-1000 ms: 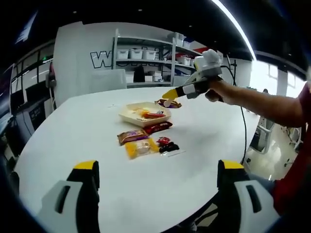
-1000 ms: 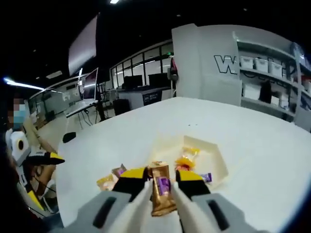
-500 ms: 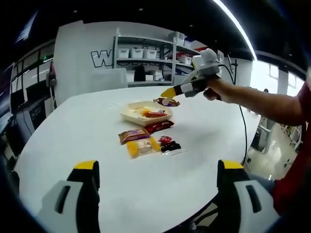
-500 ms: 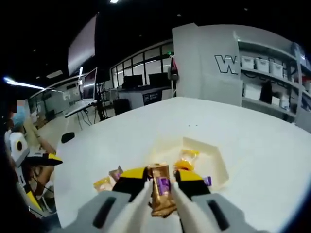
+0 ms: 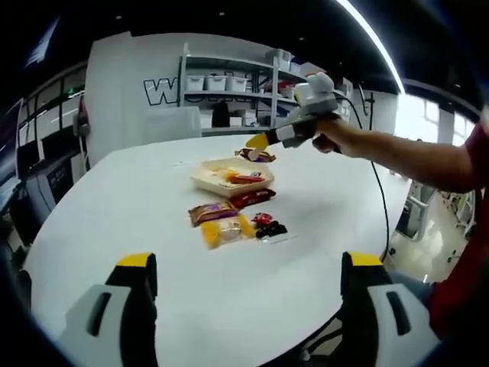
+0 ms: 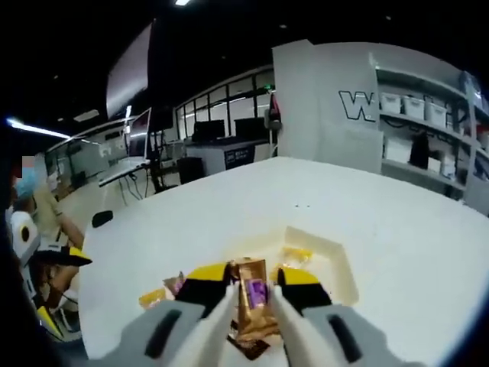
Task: Place the target food into the container with the food tongs after gripping and lifting it, then release it inside without dropping or visibly crushing the food.
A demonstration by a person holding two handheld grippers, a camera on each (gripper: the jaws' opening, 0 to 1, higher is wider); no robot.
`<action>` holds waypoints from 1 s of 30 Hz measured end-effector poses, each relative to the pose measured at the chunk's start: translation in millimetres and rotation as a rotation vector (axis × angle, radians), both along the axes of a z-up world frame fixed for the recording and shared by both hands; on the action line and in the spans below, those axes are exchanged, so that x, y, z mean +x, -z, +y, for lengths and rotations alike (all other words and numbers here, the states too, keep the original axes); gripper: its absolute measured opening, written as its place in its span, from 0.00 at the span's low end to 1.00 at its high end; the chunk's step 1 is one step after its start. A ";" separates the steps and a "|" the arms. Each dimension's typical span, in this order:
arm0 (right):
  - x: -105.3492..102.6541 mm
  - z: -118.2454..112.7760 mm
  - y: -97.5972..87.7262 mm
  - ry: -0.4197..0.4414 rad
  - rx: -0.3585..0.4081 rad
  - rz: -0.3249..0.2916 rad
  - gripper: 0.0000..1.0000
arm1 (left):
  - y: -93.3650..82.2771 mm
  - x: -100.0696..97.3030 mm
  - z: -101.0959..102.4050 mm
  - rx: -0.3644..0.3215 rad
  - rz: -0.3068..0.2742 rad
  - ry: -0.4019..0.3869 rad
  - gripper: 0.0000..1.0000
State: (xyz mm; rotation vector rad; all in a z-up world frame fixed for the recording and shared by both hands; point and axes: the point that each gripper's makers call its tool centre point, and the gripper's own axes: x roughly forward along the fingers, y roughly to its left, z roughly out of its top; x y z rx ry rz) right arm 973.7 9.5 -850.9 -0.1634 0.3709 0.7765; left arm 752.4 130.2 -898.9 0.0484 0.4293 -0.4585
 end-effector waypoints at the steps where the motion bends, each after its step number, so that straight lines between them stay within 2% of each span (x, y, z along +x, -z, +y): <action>1: 0.0 2.9 -2.8 -0.019 0.003 -0.013 0.22 | 1.0 0.0 1.7 0.001 0.003 -0.002 0.98; 2: -2.4 4.1 -1.7 -0.026 0.004 0.011 0.22 | 0.8 -0.2 2.7 -0.001 0.003 -0.005 0.98; 5: -2.0 5.1 -7.8 -0.021 0.011 -0.018 0.23 | -0.7 -0.2 4.9 -0.002 0.000 -0.010 0.98; 16: -5.1 -8.1 -5.9 -0.004 0.007 -0.020 0.23 | -2.5 -2.6 2.0 0.004 -0.004 -0.005 0.98; 20: -10.9 -9.7 -7.7 -0.002 0.030 -0.002 0.23 | -4.8 -2.6 0.9 -0.005 -0.011 -0.007 0.98; 24: -18.4 -9.0 0.9 -0.006 0.057 0.040 0.23 | -3.7 -1.5 -3.1 -0.008 -0.007 0.000 0.98; 30: -24.2 -9.8 8.6 -0.010 0.050 0.057 0.23 | -5.7 -1.7 -5.3 -0.010 -0.012 0.004 0.98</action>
